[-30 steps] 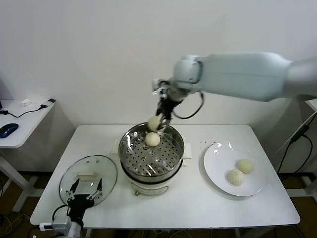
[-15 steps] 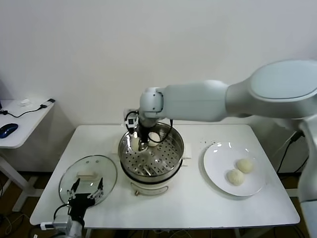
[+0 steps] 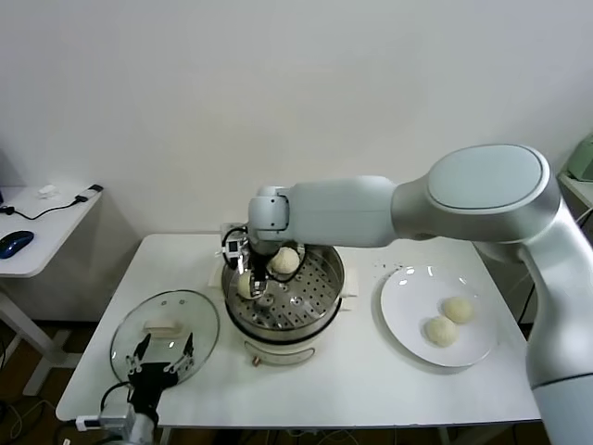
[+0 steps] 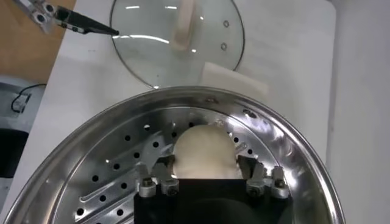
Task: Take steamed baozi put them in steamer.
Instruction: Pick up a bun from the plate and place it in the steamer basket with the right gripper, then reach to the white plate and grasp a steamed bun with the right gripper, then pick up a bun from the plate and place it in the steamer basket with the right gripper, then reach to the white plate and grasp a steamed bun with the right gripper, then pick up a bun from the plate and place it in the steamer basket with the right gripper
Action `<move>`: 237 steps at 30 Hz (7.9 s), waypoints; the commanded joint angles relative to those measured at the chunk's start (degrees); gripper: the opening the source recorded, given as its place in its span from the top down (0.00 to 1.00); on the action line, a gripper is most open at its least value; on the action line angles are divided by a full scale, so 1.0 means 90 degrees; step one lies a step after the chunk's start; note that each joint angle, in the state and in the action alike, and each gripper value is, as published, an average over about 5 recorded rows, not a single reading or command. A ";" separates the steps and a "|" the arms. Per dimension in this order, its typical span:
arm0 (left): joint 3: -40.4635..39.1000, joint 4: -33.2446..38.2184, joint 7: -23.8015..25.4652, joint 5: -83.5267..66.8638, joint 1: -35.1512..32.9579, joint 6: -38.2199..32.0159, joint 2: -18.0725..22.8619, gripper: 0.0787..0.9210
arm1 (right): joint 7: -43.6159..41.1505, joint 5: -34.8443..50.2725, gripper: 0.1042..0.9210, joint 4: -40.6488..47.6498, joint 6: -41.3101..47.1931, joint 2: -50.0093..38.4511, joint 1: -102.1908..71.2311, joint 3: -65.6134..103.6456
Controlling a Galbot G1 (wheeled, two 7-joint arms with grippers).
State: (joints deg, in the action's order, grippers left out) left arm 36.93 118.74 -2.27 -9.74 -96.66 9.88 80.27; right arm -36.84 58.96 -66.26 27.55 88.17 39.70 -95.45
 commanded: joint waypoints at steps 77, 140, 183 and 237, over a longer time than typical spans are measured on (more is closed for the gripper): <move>0.0022 0.0150 0.0015 0.0170 -0.0173 0.0106 0.0227 0.12 | -0.1480 -0.4247 0.31 -0.1172 -0.1187 -0.5861 -0.1205 0.0803; 0.0061 0.0231 0.0000 0.0148 -0.0180 0.0142 0.0305 0.12 | -0.1980 -0.4650 0.13 -0.0769 -0.6217 -0.1194 0.0342 0.0580; -0.0033 0.0031 0.0049 0.0426 -0.0304 0.0120 0.0311 0.12 | -0.2030 -0.5476 0.12 0.1168 -0.2255 -0.5546 -0.2740 0.1874; -0.0248 0.0423 0.0052 0.0432 -0.0388 0.0152 0.0262 0.12 | -0.0662 0.0875 0.39 -0.2425 -0.0516 -0.2321 0.2974 -0.0881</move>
State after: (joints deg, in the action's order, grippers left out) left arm 34.69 122.24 -1.82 -5.92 -99.91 11.25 82.74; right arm -49.28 48.98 -78.27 16.45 54.14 57.63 -101.49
